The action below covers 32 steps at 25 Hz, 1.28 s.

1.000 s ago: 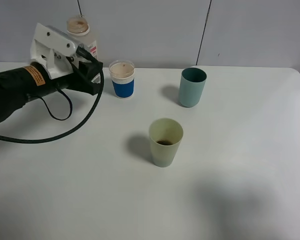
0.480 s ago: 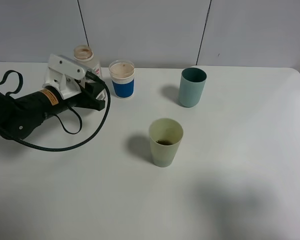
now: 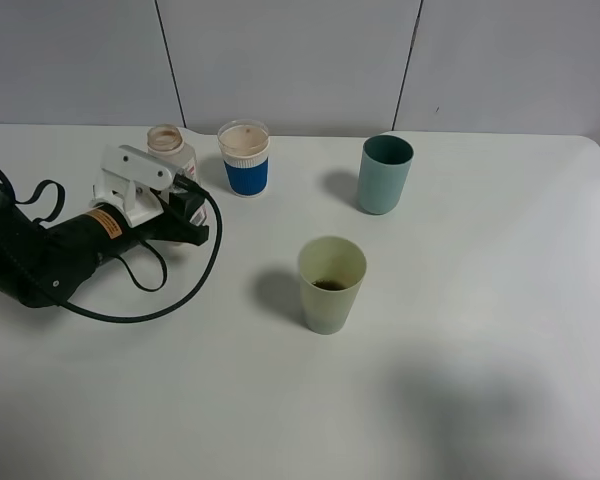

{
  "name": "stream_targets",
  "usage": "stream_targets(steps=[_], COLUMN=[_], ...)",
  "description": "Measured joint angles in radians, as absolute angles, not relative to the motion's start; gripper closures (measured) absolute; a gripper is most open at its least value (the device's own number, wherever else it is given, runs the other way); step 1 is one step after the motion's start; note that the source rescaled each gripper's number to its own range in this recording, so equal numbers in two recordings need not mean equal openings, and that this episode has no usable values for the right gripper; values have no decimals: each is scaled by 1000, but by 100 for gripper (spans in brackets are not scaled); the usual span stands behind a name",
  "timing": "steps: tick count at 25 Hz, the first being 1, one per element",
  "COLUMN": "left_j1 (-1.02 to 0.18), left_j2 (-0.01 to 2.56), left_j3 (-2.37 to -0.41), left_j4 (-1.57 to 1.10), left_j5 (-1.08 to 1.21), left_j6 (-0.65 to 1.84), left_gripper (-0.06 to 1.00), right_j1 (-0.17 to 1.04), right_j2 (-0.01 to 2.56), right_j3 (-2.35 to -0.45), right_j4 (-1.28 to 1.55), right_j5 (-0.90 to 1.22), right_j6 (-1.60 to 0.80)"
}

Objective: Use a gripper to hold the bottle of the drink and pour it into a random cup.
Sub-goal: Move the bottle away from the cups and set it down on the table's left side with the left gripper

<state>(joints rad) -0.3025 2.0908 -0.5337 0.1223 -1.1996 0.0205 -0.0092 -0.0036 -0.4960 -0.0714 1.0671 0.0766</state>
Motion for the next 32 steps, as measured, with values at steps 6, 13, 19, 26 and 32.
stream_targets(steps=[6, 13, 19, 26, 32], left_j1=[-303, -303, -303, -303, -303], left_j2=[2138, 2144, 2150, 2150, 2116], left_j3=[-521, -521, -516, -516, -516], left_j4=[115, 115, 104, 95, 94], left_j5=[-1251, -1264, -1226, -1221, -1219], left_j6=[21, 24, -121, -198, -202], left_gripper=[94, 94, 32, 16, 16], right_j1=[-9, -9, -9, -9, -9], right_j2=[-4, -4, -4, -4, -4], right_j3=[-496, -496, -496, -496, -496], right_j4=[-71, -71, -71, -71, -71], right_j5=[1067, 1067, 1067, 1067, 1067], right_j6=[77, 77, 77, 77, 77])
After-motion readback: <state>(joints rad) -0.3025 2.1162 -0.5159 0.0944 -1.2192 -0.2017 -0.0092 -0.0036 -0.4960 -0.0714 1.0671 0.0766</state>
